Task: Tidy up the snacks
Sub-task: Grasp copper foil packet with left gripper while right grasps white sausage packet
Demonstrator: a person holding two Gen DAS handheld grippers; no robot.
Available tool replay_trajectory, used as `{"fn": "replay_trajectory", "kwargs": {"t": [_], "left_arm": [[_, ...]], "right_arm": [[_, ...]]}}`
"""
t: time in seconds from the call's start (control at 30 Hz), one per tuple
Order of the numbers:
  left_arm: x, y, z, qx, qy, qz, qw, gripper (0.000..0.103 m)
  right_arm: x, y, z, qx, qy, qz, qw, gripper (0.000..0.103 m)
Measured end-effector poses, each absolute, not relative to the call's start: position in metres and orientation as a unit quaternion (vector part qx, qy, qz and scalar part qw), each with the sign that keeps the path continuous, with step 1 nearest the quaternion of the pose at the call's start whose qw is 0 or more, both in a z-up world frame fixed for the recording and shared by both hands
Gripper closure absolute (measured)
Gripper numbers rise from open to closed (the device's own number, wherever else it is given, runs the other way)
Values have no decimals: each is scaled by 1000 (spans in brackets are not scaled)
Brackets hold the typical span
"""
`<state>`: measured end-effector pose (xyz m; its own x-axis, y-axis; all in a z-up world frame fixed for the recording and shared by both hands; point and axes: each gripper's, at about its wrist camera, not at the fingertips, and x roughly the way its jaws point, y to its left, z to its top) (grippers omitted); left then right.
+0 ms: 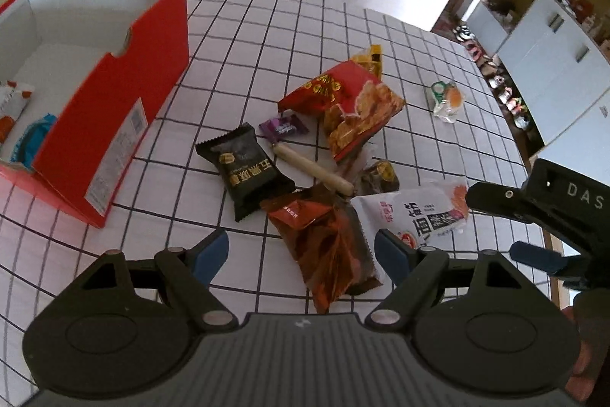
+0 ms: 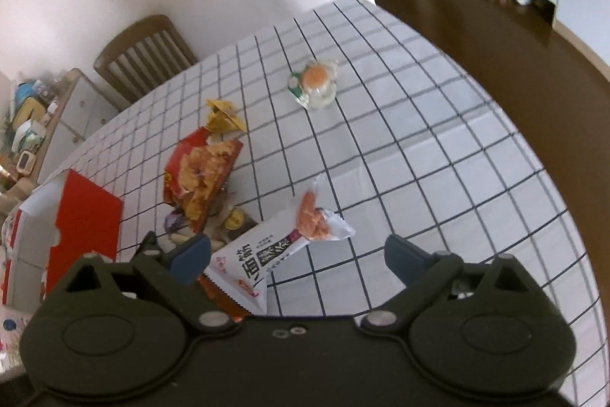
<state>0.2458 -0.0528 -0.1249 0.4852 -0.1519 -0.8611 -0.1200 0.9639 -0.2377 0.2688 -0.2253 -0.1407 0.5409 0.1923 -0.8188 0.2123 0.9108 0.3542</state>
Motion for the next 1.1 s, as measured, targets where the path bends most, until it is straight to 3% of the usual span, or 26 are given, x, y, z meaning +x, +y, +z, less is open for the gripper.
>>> {"fn": "replay_trajectory", "kwargs": {"t": [0.13, 0.57, 0.7, 0.87, 1.1], "left_arm": [[252, -57, -134, -146, 514, -10, 845, 19], [267, -56, -158, -194, 536, -22, 821, 20], [269, -57, -160, -202, 539, -27, 817, 38], [270, -57, -161, -199, 542, -28, 816, 51], [269, -58, -157, -187, 538, -26, 821, 60]], "right_arm": [[281, -225, -154, 230, 490, -16, 841, 12], [301, -221, -180, 300, 498, 21, 813, 46], [304, -217, -185, 309, 504, 26, 806, 51], [302, -218, -190, 313, 506, 24, 803, 66], [296, -228, -192, 329, 497, 21, 803, 85]]}}
